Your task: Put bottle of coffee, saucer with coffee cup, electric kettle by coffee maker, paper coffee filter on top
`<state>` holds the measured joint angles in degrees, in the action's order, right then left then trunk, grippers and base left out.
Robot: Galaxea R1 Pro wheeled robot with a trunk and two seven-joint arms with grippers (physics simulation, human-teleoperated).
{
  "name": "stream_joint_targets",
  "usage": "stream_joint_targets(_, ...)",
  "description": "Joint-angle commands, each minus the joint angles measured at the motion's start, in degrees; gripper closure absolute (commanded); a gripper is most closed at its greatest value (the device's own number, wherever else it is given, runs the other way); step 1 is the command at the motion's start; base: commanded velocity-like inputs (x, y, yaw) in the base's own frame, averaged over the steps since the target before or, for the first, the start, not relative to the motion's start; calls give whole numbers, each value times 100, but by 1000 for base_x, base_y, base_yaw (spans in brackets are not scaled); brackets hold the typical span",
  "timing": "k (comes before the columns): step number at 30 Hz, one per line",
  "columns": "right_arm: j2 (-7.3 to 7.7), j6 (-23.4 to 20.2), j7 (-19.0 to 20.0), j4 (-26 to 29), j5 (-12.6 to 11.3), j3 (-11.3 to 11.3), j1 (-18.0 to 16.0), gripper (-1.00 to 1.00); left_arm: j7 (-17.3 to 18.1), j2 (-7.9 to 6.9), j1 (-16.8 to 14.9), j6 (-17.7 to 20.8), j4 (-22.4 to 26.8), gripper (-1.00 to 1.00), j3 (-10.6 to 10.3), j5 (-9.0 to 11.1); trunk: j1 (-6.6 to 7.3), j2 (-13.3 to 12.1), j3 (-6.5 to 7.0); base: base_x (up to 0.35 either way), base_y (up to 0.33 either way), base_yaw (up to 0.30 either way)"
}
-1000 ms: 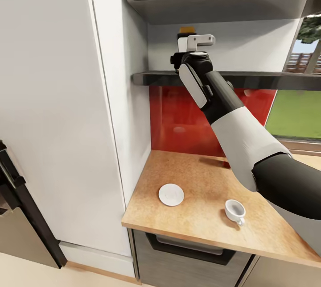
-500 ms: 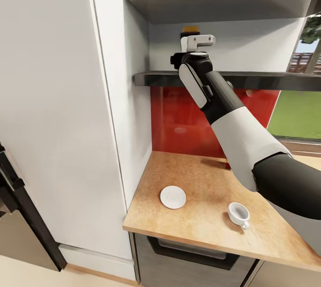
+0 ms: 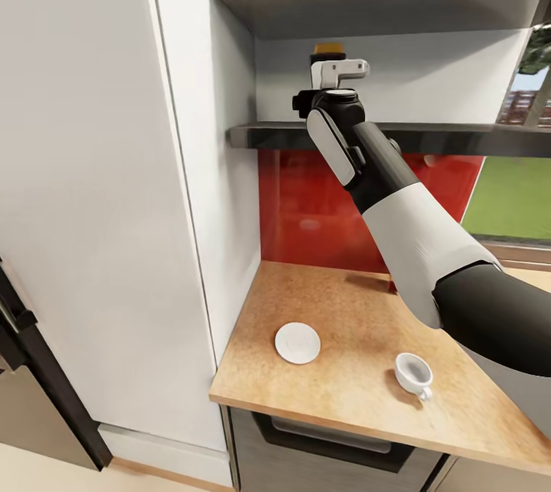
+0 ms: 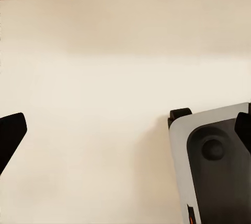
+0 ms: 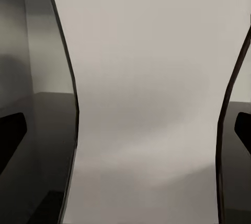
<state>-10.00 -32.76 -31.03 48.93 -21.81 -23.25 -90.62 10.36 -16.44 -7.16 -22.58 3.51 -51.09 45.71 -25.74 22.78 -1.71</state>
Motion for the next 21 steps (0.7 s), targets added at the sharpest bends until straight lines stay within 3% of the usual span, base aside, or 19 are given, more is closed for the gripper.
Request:
stream_joint_targets(1, 0, -11, -53, 2, -52, -13, -7, -100, 30, -1, -4, -10, 0, -100, -33, 61, -4, 14, -14, 26, 0, 0)
stream_joint_targets(21, 0, -11, -53, 3, -31, -13, 0, -100, 37, 4, -4, -3, 0, -100, -51, 53, -4, 14, -14, 16, 0, 0)
